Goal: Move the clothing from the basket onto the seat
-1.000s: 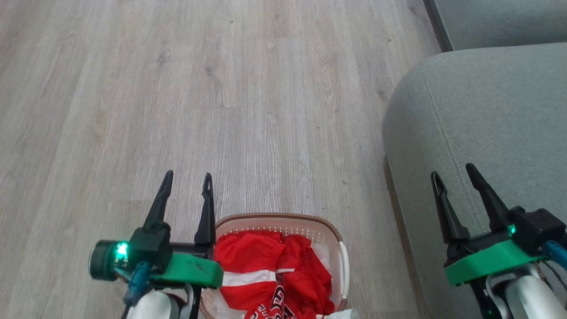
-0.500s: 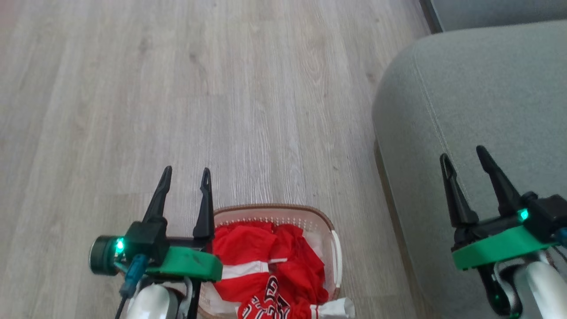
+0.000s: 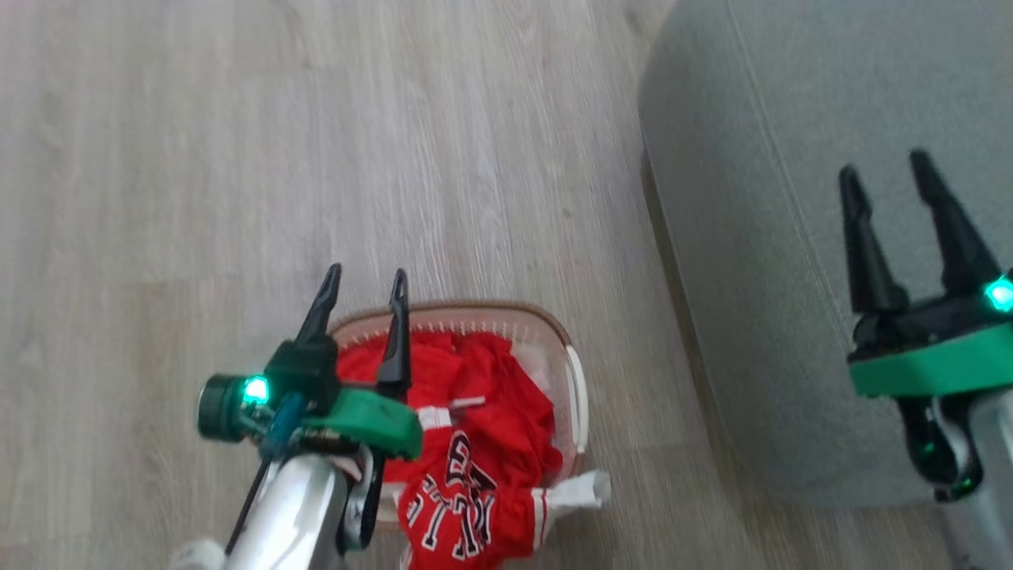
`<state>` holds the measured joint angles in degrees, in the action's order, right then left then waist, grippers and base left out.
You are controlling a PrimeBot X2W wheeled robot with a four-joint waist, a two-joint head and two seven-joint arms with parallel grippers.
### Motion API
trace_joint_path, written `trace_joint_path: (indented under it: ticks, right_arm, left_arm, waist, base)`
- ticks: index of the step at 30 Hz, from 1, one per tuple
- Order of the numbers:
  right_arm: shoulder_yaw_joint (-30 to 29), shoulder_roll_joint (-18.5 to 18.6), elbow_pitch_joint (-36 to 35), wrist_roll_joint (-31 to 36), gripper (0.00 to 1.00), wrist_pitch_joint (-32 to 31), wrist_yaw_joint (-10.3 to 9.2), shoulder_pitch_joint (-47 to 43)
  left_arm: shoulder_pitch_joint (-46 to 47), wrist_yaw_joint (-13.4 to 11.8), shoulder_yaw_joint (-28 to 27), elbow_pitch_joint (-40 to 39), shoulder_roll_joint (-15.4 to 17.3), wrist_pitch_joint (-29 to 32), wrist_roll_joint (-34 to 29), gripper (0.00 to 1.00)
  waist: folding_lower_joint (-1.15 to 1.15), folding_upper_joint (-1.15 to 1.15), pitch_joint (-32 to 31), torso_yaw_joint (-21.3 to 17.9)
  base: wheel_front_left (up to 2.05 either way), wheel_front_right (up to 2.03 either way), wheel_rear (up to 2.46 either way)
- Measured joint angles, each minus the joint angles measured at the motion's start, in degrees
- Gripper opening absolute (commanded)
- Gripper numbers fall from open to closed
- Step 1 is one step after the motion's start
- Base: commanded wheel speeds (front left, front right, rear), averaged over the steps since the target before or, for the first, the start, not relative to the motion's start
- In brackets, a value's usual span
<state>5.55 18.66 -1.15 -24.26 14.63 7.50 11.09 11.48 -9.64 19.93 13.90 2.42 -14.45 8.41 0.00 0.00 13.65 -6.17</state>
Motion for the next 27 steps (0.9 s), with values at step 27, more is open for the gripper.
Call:
trace_joint_path:
  ticks: [27]
  right_arm:
    - [-6.5,6.3,-13.9,-9.9,1.00,0.0,0.00,19.0]
  left_arm:
    - [29.8,-2.5,10.3,37.8,-0.1,0.0,19.2,1.00]
  waist:
    - [0.02,0.00,29.0,-5.4]
  base:
    - [0.00,0.00,0.00]
